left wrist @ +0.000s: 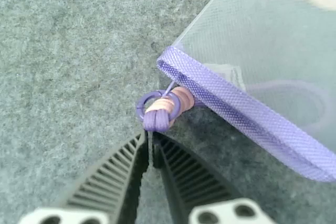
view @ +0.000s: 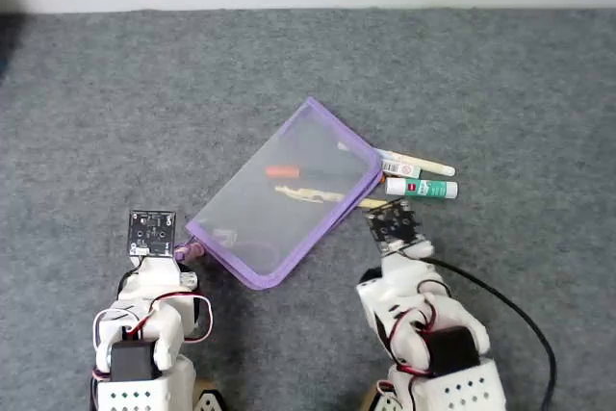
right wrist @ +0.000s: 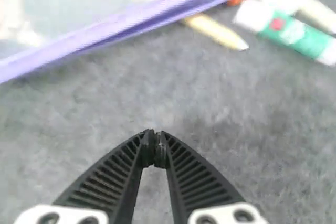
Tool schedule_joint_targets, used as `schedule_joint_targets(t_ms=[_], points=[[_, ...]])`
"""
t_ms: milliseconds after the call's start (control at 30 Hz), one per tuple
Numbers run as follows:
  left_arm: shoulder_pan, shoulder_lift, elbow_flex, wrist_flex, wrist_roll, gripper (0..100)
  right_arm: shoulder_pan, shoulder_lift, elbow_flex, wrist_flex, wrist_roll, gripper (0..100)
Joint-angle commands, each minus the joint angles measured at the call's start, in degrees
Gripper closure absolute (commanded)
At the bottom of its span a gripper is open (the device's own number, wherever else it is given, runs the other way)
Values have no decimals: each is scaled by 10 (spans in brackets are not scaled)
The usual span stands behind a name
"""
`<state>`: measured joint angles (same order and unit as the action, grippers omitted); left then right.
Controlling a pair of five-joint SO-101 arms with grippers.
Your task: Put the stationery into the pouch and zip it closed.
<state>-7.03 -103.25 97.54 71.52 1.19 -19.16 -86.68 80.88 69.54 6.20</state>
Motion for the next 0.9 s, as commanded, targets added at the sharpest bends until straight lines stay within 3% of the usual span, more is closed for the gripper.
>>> schedule_joint_targets(t_ms=[0,100,333,400,567,767,867], points=[[-2,-5,-12,3,3,986,-46,95,-79,5,0,991],[-2,-5,-12,3,3,986,-79,196,-145,5,26,991],[-2,-5,-12,3,3,986,-95,414,-257,-44,246,990],[-2,-5,-12,3,3,986,-102,458,-278,-58,276,989],[-2,-5,-12,3,3,986,-132,547,-361,-58,246,969],[-2,-5,-12,3,3,986,-185,608,-429,-47,151,781],[-2,-5,-12,3,3,986,-213,625,-456,-47,115,760]])
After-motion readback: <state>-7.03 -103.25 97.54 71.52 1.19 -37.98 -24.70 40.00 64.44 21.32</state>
